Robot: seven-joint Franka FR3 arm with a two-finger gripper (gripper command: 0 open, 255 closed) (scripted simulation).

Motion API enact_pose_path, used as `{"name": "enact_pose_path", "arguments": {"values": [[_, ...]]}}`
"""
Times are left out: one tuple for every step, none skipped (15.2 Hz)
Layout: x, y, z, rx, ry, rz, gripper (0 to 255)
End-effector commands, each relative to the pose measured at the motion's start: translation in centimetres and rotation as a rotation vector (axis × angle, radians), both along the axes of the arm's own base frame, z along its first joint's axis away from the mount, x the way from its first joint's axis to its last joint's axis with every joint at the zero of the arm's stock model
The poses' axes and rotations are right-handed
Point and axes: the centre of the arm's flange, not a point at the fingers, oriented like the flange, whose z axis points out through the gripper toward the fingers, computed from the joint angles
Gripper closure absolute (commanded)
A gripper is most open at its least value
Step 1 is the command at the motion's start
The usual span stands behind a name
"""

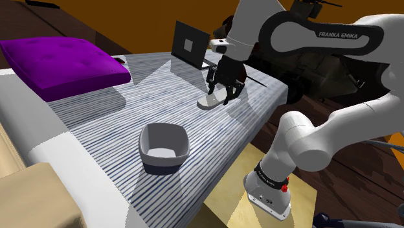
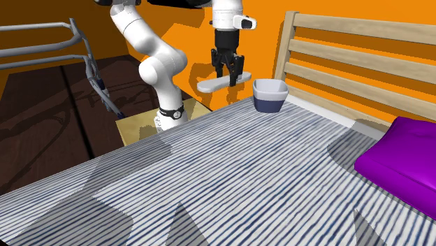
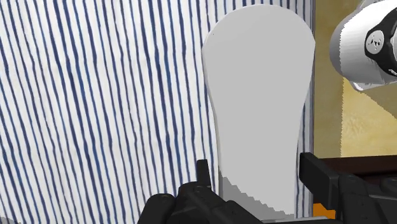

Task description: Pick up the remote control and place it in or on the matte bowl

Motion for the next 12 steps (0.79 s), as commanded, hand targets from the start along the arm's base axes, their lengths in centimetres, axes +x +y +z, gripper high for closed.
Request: {"name": "enact_pose_path", "arguments": {"values": [[0.1,0.0,0.8,0.000,0.000,0.000,255],[0.1,1.4,0.8,0.000,0.000,0.000,255],[0.1,2.7,0.9,0.000,0.000,0.000,255],[0.1,4.0,0.9,0.000,0.000,0.000,255],[0.1,5.3,0.9,0.000,0.000,0.000,255],[0.1,6.6,1.0,0.000,0.000,0.000,255],[0.1,8.0,1.0,0.000,0.000,0.000,255],[0.0,9.3,1.0,0.000,0.000,0.000,255],[0.0,10.6,1.0,0.000,0.000,0.000,255],[0.0,11.9,1.1,0.000,0.000,0.000,255],[0.0,13.2,1.1,0.000,0.000,0.000,255],[0.0,14.6,1.1,0.000,0.000,0.000,255]]}}
